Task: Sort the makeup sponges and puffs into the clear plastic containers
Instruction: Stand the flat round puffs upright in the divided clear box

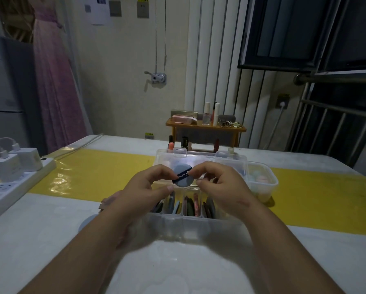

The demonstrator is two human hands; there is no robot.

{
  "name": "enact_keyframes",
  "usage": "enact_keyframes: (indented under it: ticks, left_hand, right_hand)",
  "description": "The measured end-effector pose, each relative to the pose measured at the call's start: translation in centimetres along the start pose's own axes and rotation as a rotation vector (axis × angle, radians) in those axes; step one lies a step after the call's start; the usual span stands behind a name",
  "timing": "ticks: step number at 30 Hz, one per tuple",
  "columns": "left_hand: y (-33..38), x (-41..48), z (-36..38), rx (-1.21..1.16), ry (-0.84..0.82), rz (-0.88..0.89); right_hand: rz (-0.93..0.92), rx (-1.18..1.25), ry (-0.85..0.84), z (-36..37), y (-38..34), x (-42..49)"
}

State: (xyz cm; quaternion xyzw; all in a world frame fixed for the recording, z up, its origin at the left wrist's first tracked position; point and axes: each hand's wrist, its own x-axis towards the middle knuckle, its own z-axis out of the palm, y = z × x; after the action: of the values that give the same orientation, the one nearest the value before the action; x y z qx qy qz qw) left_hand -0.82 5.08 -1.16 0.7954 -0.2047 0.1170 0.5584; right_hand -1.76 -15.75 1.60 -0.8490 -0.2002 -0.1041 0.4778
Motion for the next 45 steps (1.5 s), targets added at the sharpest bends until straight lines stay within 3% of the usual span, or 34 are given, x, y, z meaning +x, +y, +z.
enact_keyframes:
  ticks: [15,26,38,41,45]
  left_hand:
    - [-0.1,0.0,-0.3,0.056,-0.052,0.011]
    - [-0.2,-0.1,-0.4,0.266,0.068,0.103]
    - [-0.6,0.2,-0.4,0.283,0.083,0.017]
    - [-0.5,0.2,-0.4,0.282,0.088,0.011]
    - [-0.6,0.2,-0.4,0.297,0.088,0.012]
  right_hand:
    - [-0.015,0.008,0.010,0.0,-0.6,-0.2]
    - [0.011,-0.045,0.151,-1.4,-0.2,0.1]
    - [0.122,-0.211,0.210,-3.6,-0.3,-0.1]
    - [0.176,-0.260,0.185,-3.9,-0.2,-0.1]
    - [0.255,-0.321,0.028,-4.0,-0.1,-0.1]
